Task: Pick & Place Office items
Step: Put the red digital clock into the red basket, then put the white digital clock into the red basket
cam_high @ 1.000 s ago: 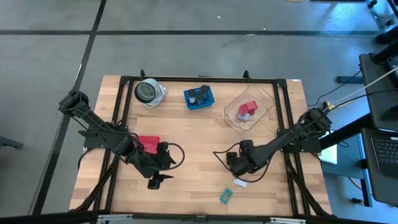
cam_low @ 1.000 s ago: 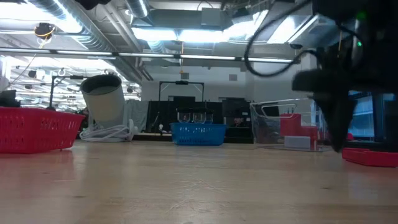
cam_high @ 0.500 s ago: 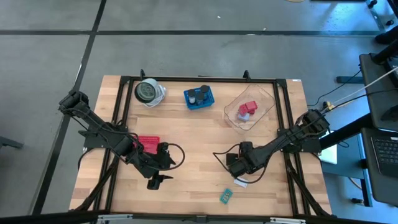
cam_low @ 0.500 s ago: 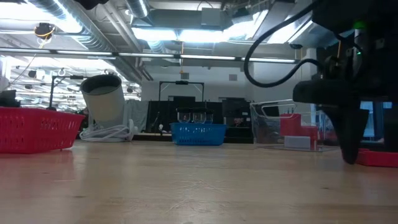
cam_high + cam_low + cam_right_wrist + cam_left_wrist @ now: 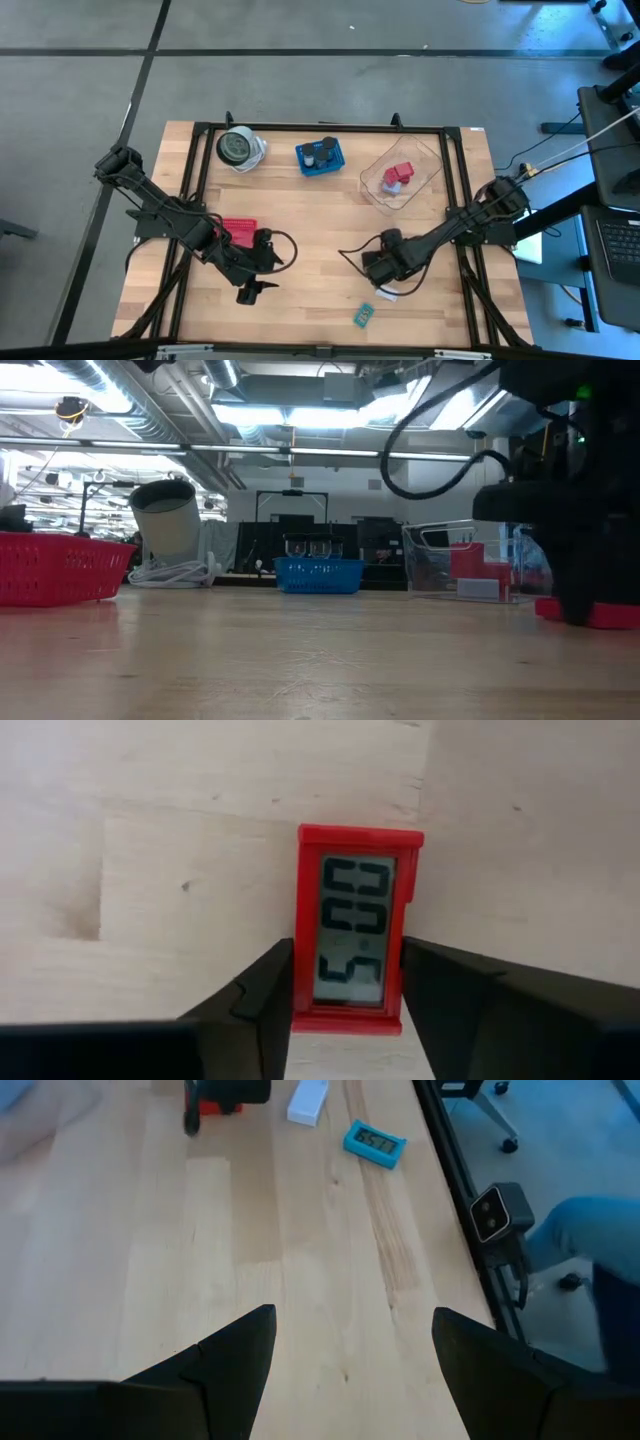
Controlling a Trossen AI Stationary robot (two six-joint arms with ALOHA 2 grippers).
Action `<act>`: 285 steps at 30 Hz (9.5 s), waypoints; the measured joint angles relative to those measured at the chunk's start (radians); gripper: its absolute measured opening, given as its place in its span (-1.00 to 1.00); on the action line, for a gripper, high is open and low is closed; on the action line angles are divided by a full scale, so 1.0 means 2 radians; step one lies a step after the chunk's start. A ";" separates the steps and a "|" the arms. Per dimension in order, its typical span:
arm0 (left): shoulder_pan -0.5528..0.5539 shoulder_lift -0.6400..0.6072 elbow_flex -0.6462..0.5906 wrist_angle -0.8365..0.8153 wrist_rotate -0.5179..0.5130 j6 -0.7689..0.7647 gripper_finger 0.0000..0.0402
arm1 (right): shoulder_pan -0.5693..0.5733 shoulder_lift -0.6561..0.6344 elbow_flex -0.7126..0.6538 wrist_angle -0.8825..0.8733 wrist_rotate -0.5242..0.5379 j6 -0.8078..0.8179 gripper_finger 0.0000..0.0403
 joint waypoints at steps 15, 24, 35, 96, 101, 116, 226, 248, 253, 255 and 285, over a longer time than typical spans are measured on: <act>-0.001 0.000 0.000 0.043 -0.015 0.397 0.33 | 0.001 -0.015 0.194 0.061 0.013 -0.338 -0.21; -0.001 0.000 0.000 0.187 -0.039 0.544 0.33 | -0.005 -0.016 0.265 0.167 0.013 -0.514 -0.15; 0.001 0.000 0.000 0.244 -0.016 0.553 0.33 | -0.022 -0.016 0.271 0.205 -0.019 -0.614 -0.13; 0.027 0.000 0.000 0.140 -0.050 0.426 -0.63 | -0.081 -0.076 0.270 0.190 -0.095 -0.646 0.56; 0.030 0.000 0.000 -0.017 -0.082 0.202 -0.63 | -0.066 -0.092 0.270 0.101 -0.031 -0.634 0.54; 0.003 0.000 0.000 -0.372 -0.044 -0.259 -0.63 | -0.009 -0.091 0.270 -0.033 0.034 -0.485 0.52; -0.005 0.000 0.055 -0.247 -0.012 -0.155 -0.06 | 0.050 0.111 0.205 -0.138 -0.114 -0.517 0.74; -0.005 0.000 0.055 -0.247 -0.027 -0.155 -0.08 | 0.047 0.109 0.154 -0.066 -0.131 -0.525 0.16; -0.005 0.000 0.055 -0.247 -0.045 -0.179 -0.08 | 0.047 0.111 0.160 -0.065 -0.136 -0.524 -0.18; -0.002 0.000 0.055 -0.247 -0.052 -0.197 -0.08 | 0.047 0.112 0.165 -0.068 -0.132 -0.524 -0.23; 0.000 0.000 0.055 0.045 -0.256 0.022 -0.08 | 0.010 0.111 0.433 -0.119 0.444 -0.737 -0.14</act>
